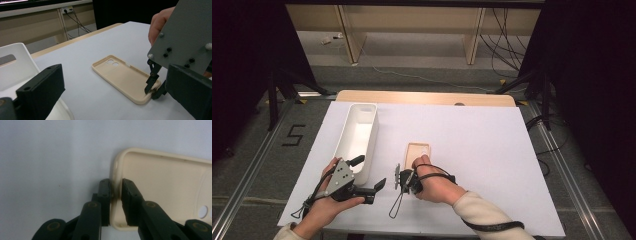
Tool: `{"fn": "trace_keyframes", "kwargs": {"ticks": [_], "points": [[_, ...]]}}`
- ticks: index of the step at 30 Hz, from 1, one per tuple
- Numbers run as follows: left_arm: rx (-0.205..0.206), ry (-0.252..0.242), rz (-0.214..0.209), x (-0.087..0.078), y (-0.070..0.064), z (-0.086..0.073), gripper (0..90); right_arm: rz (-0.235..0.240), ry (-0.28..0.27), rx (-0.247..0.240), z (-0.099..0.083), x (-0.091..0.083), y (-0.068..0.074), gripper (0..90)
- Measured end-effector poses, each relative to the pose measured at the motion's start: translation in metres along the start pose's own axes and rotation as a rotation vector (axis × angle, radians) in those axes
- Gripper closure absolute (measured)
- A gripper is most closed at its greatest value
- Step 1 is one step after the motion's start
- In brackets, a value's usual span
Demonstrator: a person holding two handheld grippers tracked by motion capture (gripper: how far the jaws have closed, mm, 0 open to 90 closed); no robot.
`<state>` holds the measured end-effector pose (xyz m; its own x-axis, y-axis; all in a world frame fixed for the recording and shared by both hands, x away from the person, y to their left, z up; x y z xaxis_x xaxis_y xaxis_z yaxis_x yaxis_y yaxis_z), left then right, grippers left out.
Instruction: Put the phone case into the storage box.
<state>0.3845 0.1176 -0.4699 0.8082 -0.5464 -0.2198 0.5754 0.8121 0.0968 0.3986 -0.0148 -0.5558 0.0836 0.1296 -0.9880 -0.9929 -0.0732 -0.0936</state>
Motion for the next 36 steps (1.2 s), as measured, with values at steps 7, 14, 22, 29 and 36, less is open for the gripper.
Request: {"fn": "trace_keyframes", "kwargs": {"ticks": [7, 14, 22, 29, 36], "points": [[0.001, 0.000, 0.000, 0.0000, 0.0000, 0.0000, 1.9, 0.000, 0.024, 0.022, -0.0017, -0.0006, 0.0041, 80.7], [-0.001, 0.000, 0.000, 0.0000, -0.0002, -0.0001, 1.9, 0.000, 0.018, -0.001, -0.0015, -0.0002, 0.0023, 82.3], [-0.003, -0.001, 0.001, -0.0001, -0.0001, 0.0001, 2.0, 0.001, 0.017, 0.003, -0.0015, -0.0002, 0.0024, 82.6], [0.000, 0.000, 0.001, 0.0000, 0.0001, 0.0000, 1.9, 0.000, 0.016, 0.002, -0.0015, -0.0002, 0.0025, 82.8], [-0.002, 0.000, 0.001, -0.0001, 0.0000, 0.0000, 2.0, 0.005, 0.014, 0.009, -0.0017, -0.0002, 0.0029, 83.1]]}}
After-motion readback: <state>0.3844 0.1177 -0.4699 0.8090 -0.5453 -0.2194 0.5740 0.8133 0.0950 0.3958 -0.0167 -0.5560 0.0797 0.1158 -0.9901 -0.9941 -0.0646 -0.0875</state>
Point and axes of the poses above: each handheld gripper's, and its own axes: x roughly forward along the jaws, z roughly out of its top, y roughly to its left, the point moved 10 cm from there along x, roughly forward along the jaws, and after that the axes turned 9 degrees about z, right-handed, at the moved point
